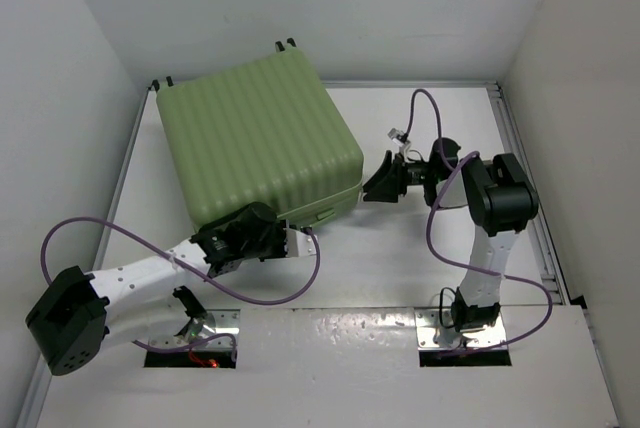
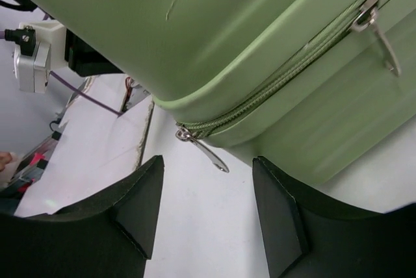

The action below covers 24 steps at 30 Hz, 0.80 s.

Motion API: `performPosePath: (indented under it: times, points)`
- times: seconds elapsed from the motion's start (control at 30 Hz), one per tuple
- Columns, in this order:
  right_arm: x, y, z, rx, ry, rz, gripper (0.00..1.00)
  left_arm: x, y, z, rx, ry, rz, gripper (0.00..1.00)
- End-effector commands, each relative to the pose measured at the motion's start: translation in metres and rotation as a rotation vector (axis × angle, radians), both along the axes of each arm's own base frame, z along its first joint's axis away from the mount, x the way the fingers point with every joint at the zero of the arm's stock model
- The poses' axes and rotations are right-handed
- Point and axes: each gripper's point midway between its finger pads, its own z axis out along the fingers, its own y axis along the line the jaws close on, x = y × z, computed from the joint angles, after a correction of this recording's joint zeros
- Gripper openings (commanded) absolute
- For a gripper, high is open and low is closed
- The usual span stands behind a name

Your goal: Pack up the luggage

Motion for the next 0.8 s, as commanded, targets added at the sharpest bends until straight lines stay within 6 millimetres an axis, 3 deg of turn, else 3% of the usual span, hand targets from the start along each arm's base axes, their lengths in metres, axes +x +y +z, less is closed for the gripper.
performPosePath:
  times: [0.0, 0.5, 0.77]
  points:
    - [-0.035, -0.004, 0.007, 0.019, -0.100, 0.200, 0.57, 0.005, 0.010, -0.012, 0.086, -0.016, -0.039, 0.00]
    - [-0.035, 0.005, 0.009, 0.017, -0.132, 0.231, 0.58, 0.002, 0.010, -0.020, 0.092, 0.020, -0.032, 0.00]
    - [-0.035, 0.016, 0.015, 0.021, -0.183, 0.269, 0.38, 0.005, 0.007, -0.020, 0.091, 0.019, -0.032, 0.00]
